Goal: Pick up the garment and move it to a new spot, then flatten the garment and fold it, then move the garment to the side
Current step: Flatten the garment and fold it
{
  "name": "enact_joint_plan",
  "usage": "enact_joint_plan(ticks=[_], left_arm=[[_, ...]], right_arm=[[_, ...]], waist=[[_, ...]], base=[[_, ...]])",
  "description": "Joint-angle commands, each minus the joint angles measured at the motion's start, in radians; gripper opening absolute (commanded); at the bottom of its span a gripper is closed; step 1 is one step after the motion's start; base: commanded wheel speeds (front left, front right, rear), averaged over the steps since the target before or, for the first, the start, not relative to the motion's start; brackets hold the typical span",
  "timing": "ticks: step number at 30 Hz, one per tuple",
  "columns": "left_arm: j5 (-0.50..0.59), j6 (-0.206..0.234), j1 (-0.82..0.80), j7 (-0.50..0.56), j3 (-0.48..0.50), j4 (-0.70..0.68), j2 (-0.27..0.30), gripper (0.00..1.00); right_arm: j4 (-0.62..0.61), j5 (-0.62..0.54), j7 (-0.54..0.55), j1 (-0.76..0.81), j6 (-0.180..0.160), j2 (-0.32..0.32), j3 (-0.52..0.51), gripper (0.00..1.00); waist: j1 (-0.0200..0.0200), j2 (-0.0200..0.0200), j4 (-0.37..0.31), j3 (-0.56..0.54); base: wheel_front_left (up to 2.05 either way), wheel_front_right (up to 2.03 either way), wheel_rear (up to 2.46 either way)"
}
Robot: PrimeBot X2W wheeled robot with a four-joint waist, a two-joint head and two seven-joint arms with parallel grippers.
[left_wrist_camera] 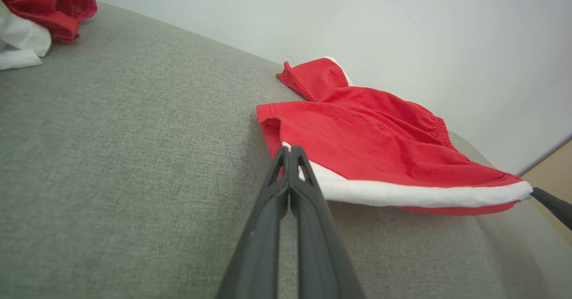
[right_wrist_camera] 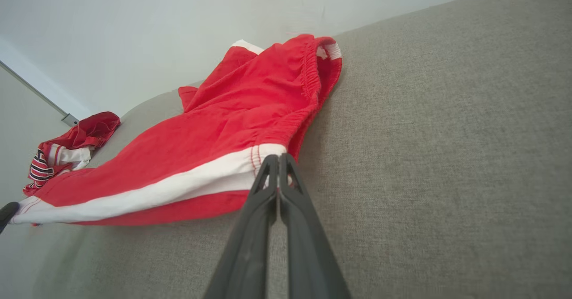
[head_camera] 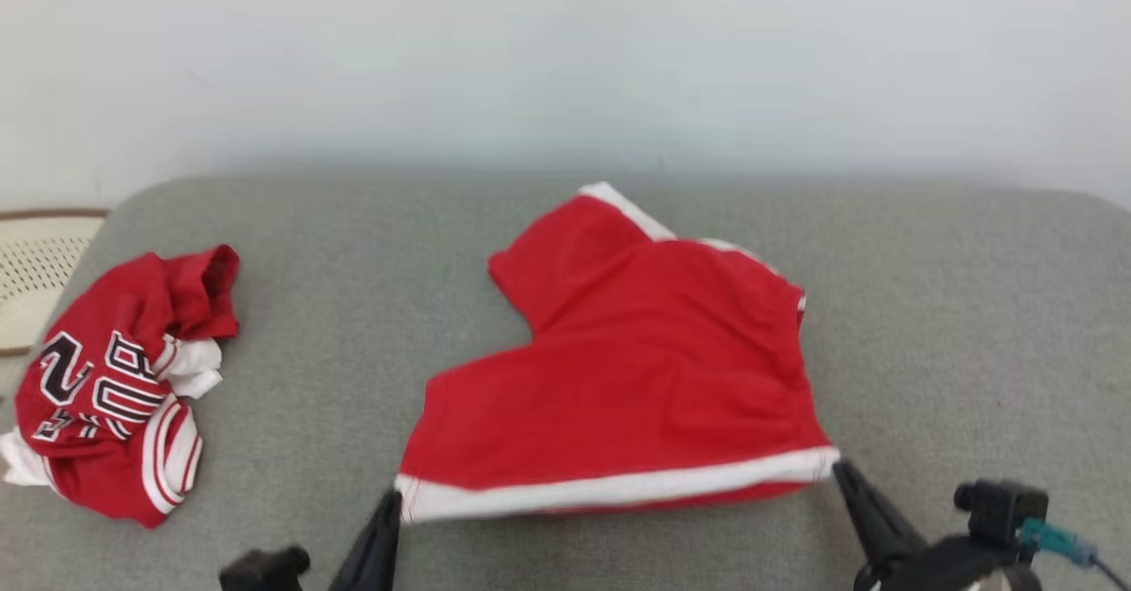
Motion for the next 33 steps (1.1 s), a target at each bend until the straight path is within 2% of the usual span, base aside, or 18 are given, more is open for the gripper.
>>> enact_joint_plan(ticks=[1, 11, 19, 26, 33], left_arm=[[0.010, 0.000, 0.039, -0.005, 0.001, 0.005, 0.000, 0.00], [0.012, 0.000, 0.157, -0.005, -0.024, 0.028, -0.010, 0.00], [0.023, 0.000, 0.211, -0.005, 0.030, 0.031, 0.001, 0.00], [0.049, 0.000, 0.129, -0.005, 0.037, -0.051, 0.013, 0.00], [0.065, 0.000, -0.097, -0.005, -0.004, -0.067, 0.045, 0.00]], right_arm=[[-0.005, 0.015, -0.002, 0.031, -0.001, -0.002, 0.016, 0.00], [-0.013, 0.059, -0.002, 0.134, -0.001, -0.029, 0.066, 0.00], [-0.035, 0.061, -0.002, 0.162, -0.001, -0.030, 0.065, 0.00], [-0.088, 0.029, -0.002, 0.122, -0.001, -0.004, -0.007, 0.00], [-0.109, 0.001, -0.002, 0.038, -0.001, 0.042, -0.101, 0.00]], waist=[[0.0002, 0.0002, 0.013, -0.041], [0.0002, 0.0002, 0.021, -0.054], [0.0002, 0.0002, 0.015, -0.046], [0.0002, 0.0002, 0.011, -0.013], [0.0002, 0.0002, -0.017, 0.061]], base=[[0.00, 0.00, 0.00], [0.00, 0.00, 0.00], [0.00, 0.00, 0.00], [0.00, 0.00, 0.00], [0.00, 0.00, 0.00]])
